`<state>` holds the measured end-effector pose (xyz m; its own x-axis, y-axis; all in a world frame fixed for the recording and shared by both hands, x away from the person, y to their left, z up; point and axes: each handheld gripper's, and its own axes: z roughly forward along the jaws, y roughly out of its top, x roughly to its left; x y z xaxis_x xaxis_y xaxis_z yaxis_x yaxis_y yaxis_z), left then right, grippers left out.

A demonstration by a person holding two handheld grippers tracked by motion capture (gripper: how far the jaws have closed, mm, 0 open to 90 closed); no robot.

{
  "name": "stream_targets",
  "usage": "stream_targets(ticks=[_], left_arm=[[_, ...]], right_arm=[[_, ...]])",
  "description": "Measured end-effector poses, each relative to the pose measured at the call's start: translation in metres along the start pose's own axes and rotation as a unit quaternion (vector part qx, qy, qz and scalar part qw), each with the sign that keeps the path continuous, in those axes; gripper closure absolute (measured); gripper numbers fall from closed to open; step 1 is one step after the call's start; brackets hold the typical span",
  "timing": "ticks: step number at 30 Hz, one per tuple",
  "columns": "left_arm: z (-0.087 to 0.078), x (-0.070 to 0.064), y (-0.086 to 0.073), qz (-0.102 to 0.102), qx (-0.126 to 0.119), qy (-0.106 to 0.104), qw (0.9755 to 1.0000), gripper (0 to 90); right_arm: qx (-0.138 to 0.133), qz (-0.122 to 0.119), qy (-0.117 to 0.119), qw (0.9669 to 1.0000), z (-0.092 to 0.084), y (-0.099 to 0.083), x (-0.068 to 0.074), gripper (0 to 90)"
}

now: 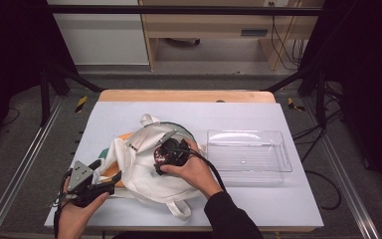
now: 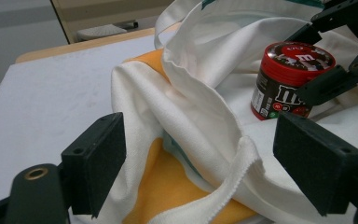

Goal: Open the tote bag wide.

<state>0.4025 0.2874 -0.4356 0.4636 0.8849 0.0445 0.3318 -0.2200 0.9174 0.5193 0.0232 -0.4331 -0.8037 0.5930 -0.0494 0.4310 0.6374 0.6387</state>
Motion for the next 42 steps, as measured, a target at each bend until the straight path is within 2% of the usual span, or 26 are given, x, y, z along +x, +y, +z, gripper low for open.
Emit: stream_targets(ticks=[14,33,42], left_arm=[[-0.0007,0.0019,-0.0001,-0.002,-0.002,0.002,1.0,16.7],[-0.0008,0.0033,-0.0007,-0.003,-0.002,0.004,1.0,16.7],[-0.0009,0.0037,-0.001,-0.005,-0.003,0.006,1.0,16.7]], right_arm=[[0.004,-0.011,0.001,0.9999,0.0055,-0.0012,-0.0003,22.8],[0.009,-0.018,-0.003,0.9998,0.0047,-0.0006,-0.0001,24.3],[0.009,-0.013,-0.003,0.9999,0.0019,0.001,0.0029,24.4]])
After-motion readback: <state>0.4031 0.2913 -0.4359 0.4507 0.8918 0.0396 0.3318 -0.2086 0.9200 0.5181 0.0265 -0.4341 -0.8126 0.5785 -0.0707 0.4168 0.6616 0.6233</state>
